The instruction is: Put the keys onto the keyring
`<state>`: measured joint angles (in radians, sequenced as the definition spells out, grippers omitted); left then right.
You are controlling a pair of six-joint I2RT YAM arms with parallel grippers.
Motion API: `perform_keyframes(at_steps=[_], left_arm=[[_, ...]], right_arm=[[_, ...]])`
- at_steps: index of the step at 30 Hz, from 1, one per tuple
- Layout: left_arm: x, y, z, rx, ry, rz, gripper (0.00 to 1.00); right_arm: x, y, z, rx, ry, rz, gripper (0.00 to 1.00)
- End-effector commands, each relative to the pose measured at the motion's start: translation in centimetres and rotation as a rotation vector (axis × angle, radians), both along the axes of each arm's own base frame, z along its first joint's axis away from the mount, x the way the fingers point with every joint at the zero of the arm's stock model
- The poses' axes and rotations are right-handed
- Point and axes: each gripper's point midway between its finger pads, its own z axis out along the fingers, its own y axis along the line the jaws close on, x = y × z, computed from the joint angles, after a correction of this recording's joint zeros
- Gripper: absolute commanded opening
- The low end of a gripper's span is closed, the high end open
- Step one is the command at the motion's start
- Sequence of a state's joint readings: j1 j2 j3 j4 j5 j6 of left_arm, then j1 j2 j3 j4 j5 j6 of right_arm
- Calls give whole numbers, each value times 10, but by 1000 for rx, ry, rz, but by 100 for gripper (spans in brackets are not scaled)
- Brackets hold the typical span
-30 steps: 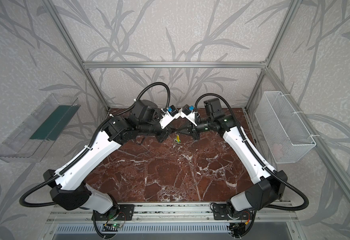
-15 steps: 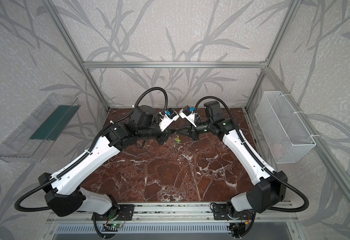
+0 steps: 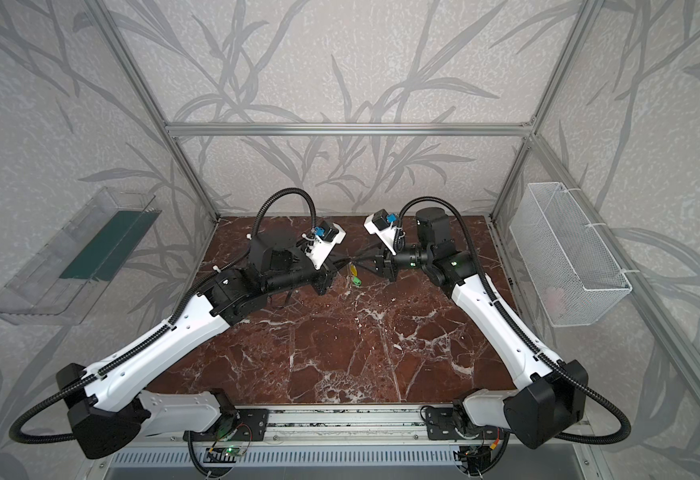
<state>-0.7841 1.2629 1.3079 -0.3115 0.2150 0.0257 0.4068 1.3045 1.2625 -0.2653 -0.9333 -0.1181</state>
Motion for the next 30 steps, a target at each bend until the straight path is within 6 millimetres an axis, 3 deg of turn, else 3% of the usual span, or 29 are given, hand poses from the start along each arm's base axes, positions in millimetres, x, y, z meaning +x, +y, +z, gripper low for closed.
perform_keyframes(at_steps=[1, 8, 30], left_arm=[[0, 3, 39, -154, -92, 13, 0], [-7, 3, 46, -280, -136, -15, 0], [-18, 1, 49, -429, -146, -88, 0]], right_arm=[[0, -5, 18, 69, -27, -66, 33], [-6, -8, 17, 135, 15, -113, 36], [-20, 4, 4, 166, 82, -44, 12]])
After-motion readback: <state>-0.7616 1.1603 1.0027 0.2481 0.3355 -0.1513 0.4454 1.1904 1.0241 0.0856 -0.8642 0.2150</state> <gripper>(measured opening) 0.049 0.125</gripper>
